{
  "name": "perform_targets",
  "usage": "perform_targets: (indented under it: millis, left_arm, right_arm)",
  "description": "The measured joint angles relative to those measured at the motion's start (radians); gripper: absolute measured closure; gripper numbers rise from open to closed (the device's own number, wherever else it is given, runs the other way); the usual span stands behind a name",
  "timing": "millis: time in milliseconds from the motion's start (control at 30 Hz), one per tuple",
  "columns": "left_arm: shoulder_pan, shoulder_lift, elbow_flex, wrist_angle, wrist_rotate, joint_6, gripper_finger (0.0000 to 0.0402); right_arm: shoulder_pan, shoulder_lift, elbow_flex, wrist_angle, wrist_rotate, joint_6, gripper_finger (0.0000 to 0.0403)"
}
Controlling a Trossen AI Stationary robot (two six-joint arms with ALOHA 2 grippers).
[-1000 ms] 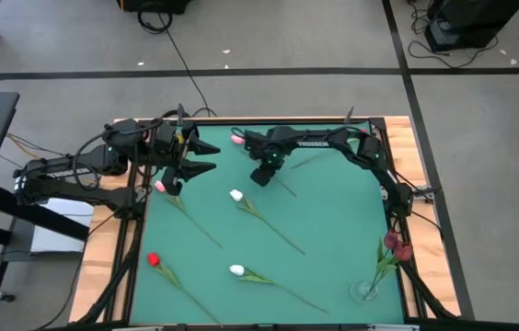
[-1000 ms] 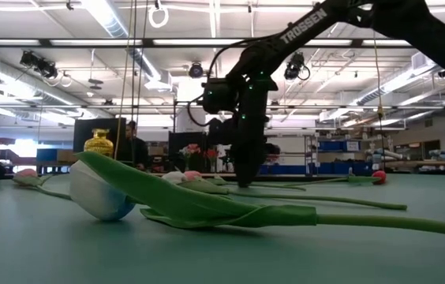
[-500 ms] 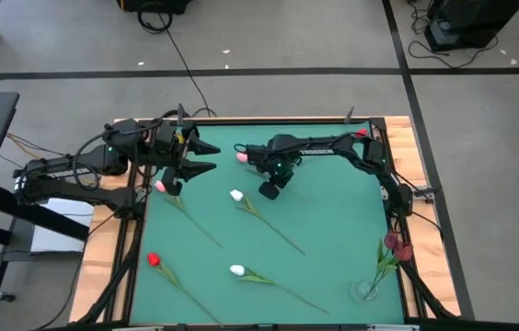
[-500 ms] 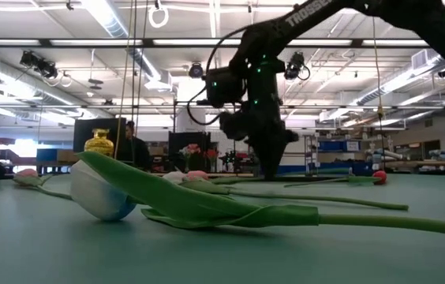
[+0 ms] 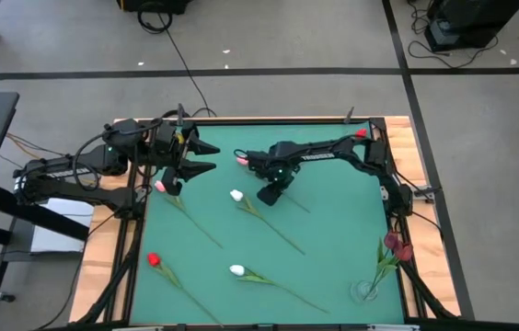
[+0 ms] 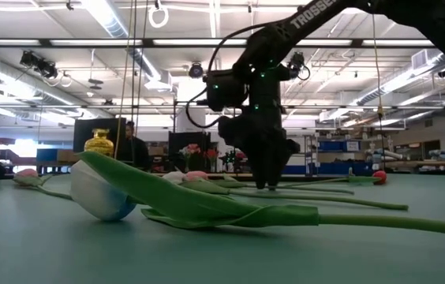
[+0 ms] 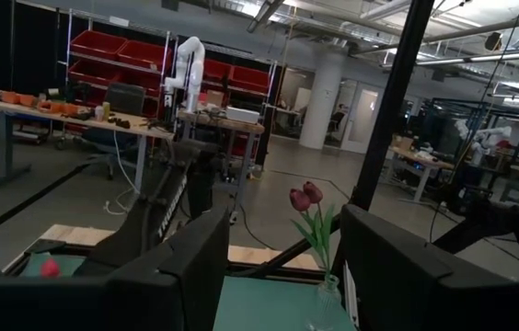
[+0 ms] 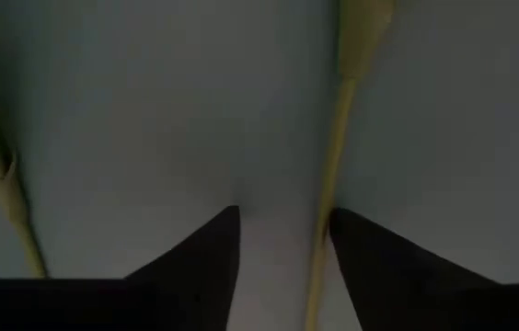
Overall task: Sort flowers into vase by color
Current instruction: Put the top pink tulip into the transparent vase
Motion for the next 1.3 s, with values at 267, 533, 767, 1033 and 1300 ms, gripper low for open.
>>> perform_targets:
  millis: [267,533,767,1033,1300]
  left_arm:
    - [0.000,0.000,0.000,0.000,0.000,0.000,0.0186]
    - [0.000,0.000,0.000,0.000,0.000,0.000,0.0186]
    - [0.000,0.000,0.000,0.000,0.000,0.000,0.0186]
    - [0.000,0.000,0.000,0.000,0.000,0.000,0.0186]
    - [0.000,0.000,0.000,0.000,0.000,0.000,0.0186]
  right_arm:
    - [-0.036,0.005,0.032,0.111,0.107,-0.009,0.0222]
    - [-0.017,0.021,0.035,0.117,0.112,-0.032,0.0255]
    - [0.025,0.022,0.035,0.120,0.143,-0.062,0.0358]
    - [0.029,0.004,0.031,0.110,0.156,0.010,0.0397]
    - [0.057,-0.227,0.032,0.131,0.270,0.114,0.0400]
